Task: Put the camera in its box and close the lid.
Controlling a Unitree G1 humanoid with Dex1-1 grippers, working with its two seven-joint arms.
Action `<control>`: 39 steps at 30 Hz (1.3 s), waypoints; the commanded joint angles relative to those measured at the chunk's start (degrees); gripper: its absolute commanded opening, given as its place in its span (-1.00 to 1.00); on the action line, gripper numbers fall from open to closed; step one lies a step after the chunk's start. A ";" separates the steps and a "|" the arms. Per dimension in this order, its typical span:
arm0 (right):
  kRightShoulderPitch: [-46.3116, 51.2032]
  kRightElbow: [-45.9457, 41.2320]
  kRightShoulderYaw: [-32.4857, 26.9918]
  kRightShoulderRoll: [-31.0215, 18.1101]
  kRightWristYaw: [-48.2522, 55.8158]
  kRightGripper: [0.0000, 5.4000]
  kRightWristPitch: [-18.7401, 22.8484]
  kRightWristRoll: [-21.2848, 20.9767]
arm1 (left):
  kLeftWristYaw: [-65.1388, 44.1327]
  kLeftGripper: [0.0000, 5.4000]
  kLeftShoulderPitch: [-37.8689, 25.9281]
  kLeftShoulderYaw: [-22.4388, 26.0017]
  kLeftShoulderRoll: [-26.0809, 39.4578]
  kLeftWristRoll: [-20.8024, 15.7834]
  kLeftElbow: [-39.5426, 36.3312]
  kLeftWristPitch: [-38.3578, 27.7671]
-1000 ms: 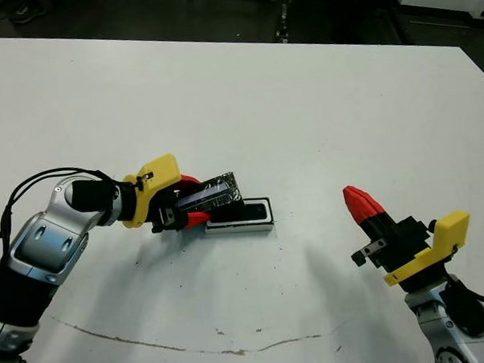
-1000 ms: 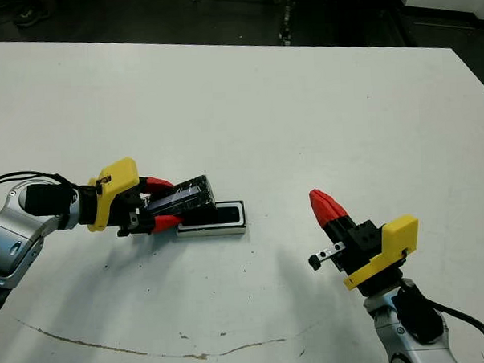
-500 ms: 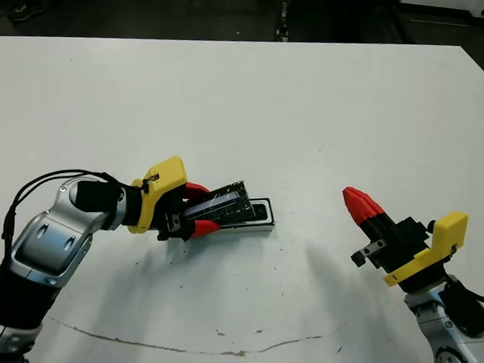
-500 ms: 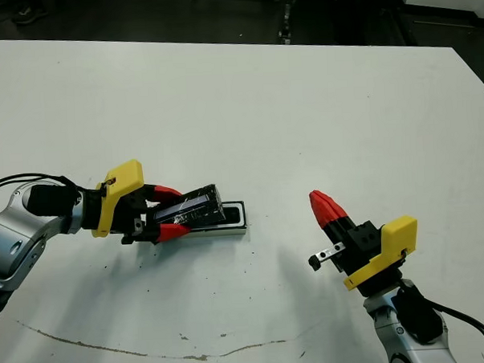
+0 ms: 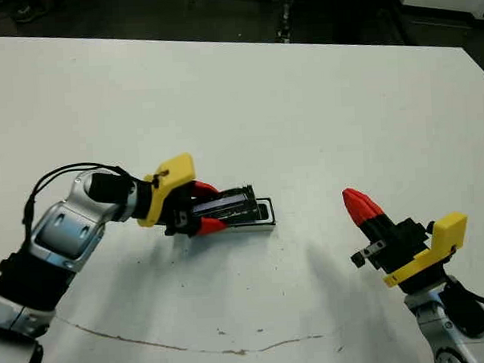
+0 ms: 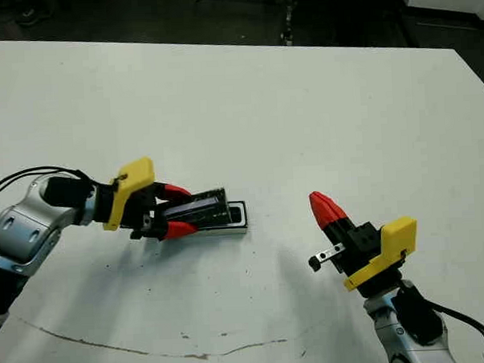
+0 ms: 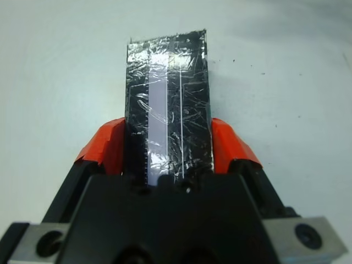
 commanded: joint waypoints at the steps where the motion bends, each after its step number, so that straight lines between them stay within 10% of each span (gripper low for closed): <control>1: 0.52 0.39 -0.32 -0.74 0.28 -1.00 -0.65 -0.13 | -1.05 0.15 1.08 -5.08 -1.72 3.24 1.14 0.44; 39: 0.92 0.22 -0.25 -0.78 0.44 -1.00 -0.26 0.48 | 5.59 0.15 4.85 -8.15 -12.33 3.93 0.16 3.32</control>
